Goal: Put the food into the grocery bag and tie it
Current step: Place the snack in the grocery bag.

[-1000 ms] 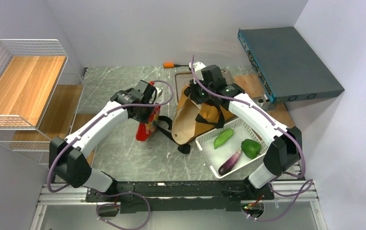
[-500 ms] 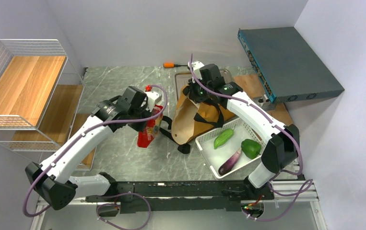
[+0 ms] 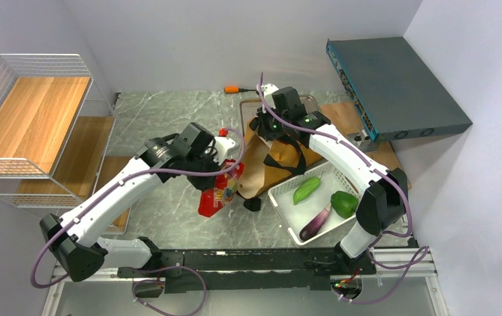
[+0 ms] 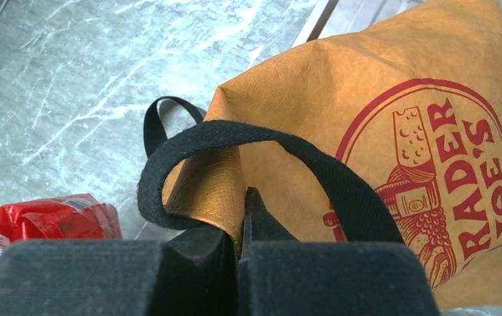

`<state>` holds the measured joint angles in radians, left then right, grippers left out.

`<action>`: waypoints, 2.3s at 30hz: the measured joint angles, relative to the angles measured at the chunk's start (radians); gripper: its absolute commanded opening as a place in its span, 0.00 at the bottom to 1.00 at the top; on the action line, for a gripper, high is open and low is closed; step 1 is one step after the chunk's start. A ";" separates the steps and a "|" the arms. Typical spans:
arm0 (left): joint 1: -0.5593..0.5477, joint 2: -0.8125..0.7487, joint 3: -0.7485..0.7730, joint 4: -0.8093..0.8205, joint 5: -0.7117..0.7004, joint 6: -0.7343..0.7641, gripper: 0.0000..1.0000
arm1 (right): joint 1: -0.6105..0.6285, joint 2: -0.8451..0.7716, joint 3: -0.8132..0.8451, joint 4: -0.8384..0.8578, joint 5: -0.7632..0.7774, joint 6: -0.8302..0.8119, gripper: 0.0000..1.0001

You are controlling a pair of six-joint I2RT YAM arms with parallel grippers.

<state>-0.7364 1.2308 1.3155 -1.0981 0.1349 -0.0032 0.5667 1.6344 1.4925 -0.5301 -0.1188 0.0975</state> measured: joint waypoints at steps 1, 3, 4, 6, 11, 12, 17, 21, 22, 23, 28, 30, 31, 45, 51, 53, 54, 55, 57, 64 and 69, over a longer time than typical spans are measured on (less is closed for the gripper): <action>-0.003 0.016 0.016 0.002 0.009 0.000 0.00 | 0.000 0.000 0.000 0.000 0.000 0.000 0.00; -0.005 0.046 0.040 0.018 0.024 0.002 0.00 | 0.000 0.000 0.000 0.000 0.000 0.000 0.00; -0.006 0.060 0.047 0.032 0.029 0.003 0.00 | 0.000 0.000 0.000 0.000 0.001 0.000 0.00; -0.007 0.086 0.062 0.054 0.039 0.010 0.00 | 0.000 0.000 0.000 0.000 0.001 0.000 0.00; -0.007 0.182 0.154 0.065 0.096 0.036 0.00 | 0.000 0.000 0.000 0.000 0.001 0.000 0.00; -0.007 0.195 0.164 0.074 0.105 0.040 0.00 | 0.000 0.000 0.000 0.000 0.001 0.000 0.00; -0.008 0.218 0.165 0.098 0.125 0.045 0.00 | 0.000 0.000 0.000 0.000 0.002 0.000 0.00; -0.010 0.229 0.165 0.104 0.113 0.046 0.00 | 0.000 0.000 0.000 0.000 0.002 0.000 0.00; -0.010 0.233 0.165 0.108 0.103 0.046 0.00 | 0.000 0.000 0.000 0.000 0.002 0.000 0.00; -0.010 0.238 0.165 0.115 0.093 0.046 0.00 | 0.000 0.000 0.000 0.000 0.002 0.000 0.00; -0.010 0.289 0.165 0.176 0.045 0.043 0.00 | 0.000 -0.008 0.000 0.000 0.002 0.000 0.00; -0.010 0.312 0.163 0.214 0.023 0.033 0.00 | 0.000 -0.018 -0.001 0.000 0.002 0.000 0.00; -0.010 0.320 0.162 0.234 0.014 0.023 0.00 | 0.000 -0.021 -0.001 0.000 0.004 0.000 0.00; -0.014 0.331 -0.029 0.701 -0.178 -0.148 0.00 | -0.004 -0.064 -0.008 0.000 0.004 0.020 0.00; -0.019 0.300 -0.198 0.927 -0.258 -0.180 0.00 | -0.005 -0.064 -0.006 0.000 -0.018 0.052 0.00; -0.021 0.299 -0.227 1.002 -0.274 -0.185 0.00 | -0.009 -0.064 0.002 0.000 -0.021 0.064 0.00; -0.021 0.298 -0.243 1.042 -0.277 -0.186 0.00 | -0.010 -0.064 0.007 0.000 -0.021 0.068 0.00; -0.021 0.298 -0.254 1.077 -0.280 -0.186 0.00 | -0.013 -0.064 0.014 0.000 -0.021 0.073 0.00; -0.021 0.303 -0.259 1.122 -0.280 -0.186 0.00 | -0.017 -0.064 0.027 -0.002 -0.021 0.084 0.00; -0.021 0.355 -0.236 1.236 -0.274 -0.188 0.85 | -0.024 -0.064 0.047 -0.002 -0.025 0.106 0.00; -0.026 0.352 -0.205 1.291 -0.262 -0.224 0.99 | -0.024 -0.064 0.048 -0.022 -0.036 0.114 0.00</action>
<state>-0.7628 1.5833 1.1107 0.1932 -0.1272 -0.2276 0.5426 1.5707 1.5406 -0.5518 -0.1547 0.2111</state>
